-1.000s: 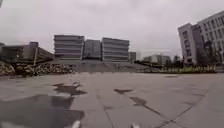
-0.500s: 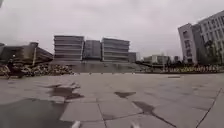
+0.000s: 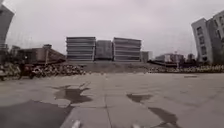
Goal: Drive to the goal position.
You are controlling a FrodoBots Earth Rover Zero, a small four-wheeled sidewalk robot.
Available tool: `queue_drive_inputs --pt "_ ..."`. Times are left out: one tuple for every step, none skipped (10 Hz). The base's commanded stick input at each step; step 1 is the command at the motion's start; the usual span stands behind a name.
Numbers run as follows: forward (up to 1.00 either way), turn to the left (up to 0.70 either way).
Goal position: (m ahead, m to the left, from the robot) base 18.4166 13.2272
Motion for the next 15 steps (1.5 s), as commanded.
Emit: queue_drive_inputs --pt "0.7 0.0" --pt "0.7 0.0" --pt "0.7 0.0" --pt "0.7 0.0" --pt "0.7 0.0" --pt "0.7 0.0" --pt "0.7 0.0" --pt "0.7 0.0" --pt "0.7 0.0" --pt "0.7 0.0" --pt "0.7 0.0" --pt "0.7 0.0" --pt "0.7 0.0" --pt "0.7 0.0" --pt "0.7 0.0"
